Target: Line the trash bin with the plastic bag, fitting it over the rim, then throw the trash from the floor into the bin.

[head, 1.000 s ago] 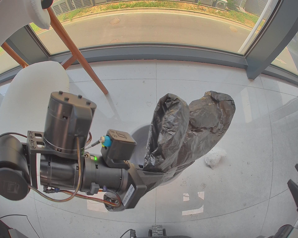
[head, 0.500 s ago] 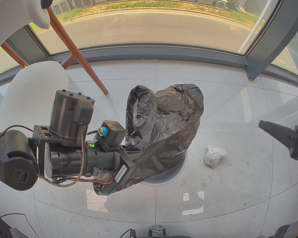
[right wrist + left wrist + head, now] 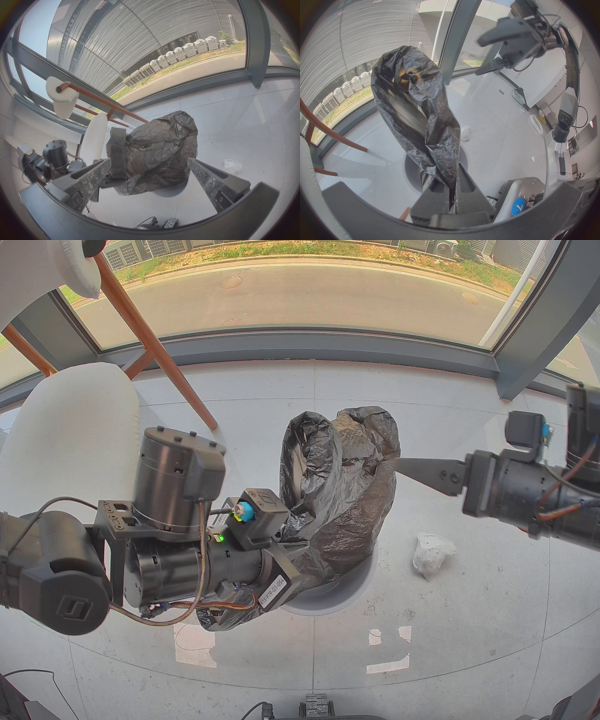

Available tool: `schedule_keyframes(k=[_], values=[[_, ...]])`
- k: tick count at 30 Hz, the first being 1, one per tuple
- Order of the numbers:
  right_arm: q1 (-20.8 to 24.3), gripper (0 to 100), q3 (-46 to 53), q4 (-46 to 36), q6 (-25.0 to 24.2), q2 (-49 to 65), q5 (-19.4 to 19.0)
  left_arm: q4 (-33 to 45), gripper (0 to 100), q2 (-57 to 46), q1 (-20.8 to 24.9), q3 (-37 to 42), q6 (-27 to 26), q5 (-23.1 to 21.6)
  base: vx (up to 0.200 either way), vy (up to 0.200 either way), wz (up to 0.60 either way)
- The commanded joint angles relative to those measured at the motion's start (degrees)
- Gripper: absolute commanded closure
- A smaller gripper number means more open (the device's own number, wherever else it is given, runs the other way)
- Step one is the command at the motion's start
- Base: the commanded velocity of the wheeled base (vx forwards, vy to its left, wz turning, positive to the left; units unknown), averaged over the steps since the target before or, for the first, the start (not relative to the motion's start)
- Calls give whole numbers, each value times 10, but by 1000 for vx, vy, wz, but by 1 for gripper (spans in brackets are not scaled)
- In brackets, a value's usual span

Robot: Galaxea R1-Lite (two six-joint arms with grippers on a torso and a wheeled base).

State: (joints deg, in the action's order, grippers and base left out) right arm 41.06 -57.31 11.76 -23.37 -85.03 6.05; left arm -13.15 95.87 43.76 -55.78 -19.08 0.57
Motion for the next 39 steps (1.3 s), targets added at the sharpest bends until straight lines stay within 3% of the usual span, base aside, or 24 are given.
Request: schedule_keyframes(k=[1,9,22,39], values=[[27,0,-68,-2,1,-93,27,-4,100,18,3,-1,-2,2,0,0,0],[50,0,-149,-3,7,-160,61,-4,100,19,5,0,-1,8,0,0,0],[75,0,-200,-39,7,-167,61,-4,100,19,4,1,-1,7,0,0,0],[75,0,-130,-60,16,-164,82,-4,100,19,-5,-3,-2,8,0,0,0]])
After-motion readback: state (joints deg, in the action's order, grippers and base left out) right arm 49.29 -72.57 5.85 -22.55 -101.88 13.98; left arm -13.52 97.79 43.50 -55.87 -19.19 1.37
